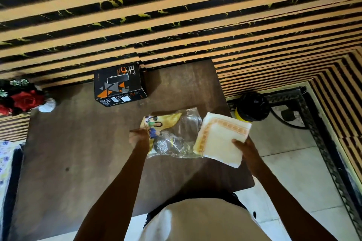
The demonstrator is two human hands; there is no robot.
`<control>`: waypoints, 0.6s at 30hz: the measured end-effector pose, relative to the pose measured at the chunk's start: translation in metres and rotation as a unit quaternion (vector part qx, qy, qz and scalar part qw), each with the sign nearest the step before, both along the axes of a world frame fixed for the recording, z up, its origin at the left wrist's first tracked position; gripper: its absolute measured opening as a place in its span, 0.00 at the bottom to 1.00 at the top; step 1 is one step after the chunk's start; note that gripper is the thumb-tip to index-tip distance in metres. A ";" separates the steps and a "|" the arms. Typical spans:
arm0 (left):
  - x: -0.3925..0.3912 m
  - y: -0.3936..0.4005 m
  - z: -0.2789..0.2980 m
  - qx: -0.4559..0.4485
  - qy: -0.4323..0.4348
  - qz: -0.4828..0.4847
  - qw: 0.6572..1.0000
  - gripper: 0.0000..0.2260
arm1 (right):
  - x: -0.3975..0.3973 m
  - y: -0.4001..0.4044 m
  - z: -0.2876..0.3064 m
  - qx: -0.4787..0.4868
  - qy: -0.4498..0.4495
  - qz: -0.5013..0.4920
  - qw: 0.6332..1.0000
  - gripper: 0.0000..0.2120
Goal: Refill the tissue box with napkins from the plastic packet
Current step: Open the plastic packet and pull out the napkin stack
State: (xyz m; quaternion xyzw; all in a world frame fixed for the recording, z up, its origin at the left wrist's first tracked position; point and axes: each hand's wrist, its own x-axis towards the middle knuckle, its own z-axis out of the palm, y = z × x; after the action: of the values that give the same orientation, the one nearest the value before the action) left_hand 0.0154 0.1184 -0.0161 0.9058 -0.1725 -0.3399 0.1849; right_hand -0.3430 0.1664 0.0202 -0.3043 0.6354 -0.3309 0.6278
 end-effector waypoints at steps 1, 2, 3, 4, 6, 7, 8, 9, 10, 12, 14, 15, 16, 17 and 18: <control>0.000 0.000 0.008 -0.021 0.018 0.024 0.999 0.18 | -0.007 -0.002 0.008 -0.001 -0.024 -0.031 0.999 0.25; 0.000 0.000 0.008 -0.006 0.009 -0.028 1.000 0.17 | -0.013 -0.004 0.013 0.004 -0.054 -0.061 0.997 0.24; 0.001 0.001 0.009 0.010 0.006 -0.078 0.997 0.17 | -0.016 -0.006 0.022 0.013 -0.088 -0.085 0.992 0.22; -0.002 0.001 0.010 0.033 -0.012 -0.120 0.992 0.17 | -0.017 -0.009 0.031 0.020 -0.120 -0.103 0.987 0.20; -0.008 -0.001 0.010 0.025 -0.007 -0.115 0.993 0.19 | -0.016 -0.015 0.049 0.029 -0.181 -0.117 0.976 0.17; -0.009 -0.007 0.006 -0.012 0.025 -0.058 0.998 0.19 | -0.014 -0.017 0.056 0.034 -0.199 -0.120 0.972 0.14; -0.010 -0.013 0.005 -0.027 0.070 -0.016 0.997 0.19 | -0.010 -0.019 0.064 0.041 -0.213 -0.121 0.969 0.13; -0.011 -0.012 0.002 -0.033 0.078 0.002 0.996 0.19 | -0.005 -0.020 0.071 0.051 -0.222 -0.118 0.967 0.12; -0.009 -0.013 -0.002 -0.028 0.087 0.006 0.996 0.20 | 0.000 -0.021 0.075 0.053 -0.228 -0.115 0.965 0.11; -0.004 -0.014 -0.005 -0.028 0.047 -0.037 0.998 0.22 | 0.009 -0.024 0.084 0.047 -0.216 -0.104 0.970 0.09; -0.007 -0.014 -0.010 -0.038 0.053 -0.058 0.996 0.20 | 0.012 -0.028 0.090 0.058 -0.243 -0.067 0.966 0.18; -0.007 -0.017 -0.012 -0.049 0.094 -0.029 0.994 0.16 | 0.013 -0.029 0.089 0.068 -0.281 -0.037 0.957 0.24; -0.006 -0.018 -0.007 -0.073 0.152 0.046 0.985 0.12 | 0.016 -0.030 0.086 0.070 -0.310 -0.008 0.948 0.25; -0.008 -0.020 -0.006 -0.069 0.185 0.075 0.977 0.09 | 0.018 -0.031 0.082 0.066 -0.312 0.018 0.948 0.23; -0.010 -0.020 -0.007 -0.084 0.200 0.083 0.973 0.09 | 0.021 -0.031 0.074 0.065 -0.286 0.043 0.955 0.19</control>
State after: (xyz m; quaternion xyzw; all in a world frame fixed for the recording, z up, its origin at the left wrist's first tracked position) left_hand 0.0057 0.0981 -0.0233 0.8119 -0.0845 -0.4819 0.3184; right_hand -0.3220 0.1350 0.0943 -0.1824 0.4361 -0.3345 0.8153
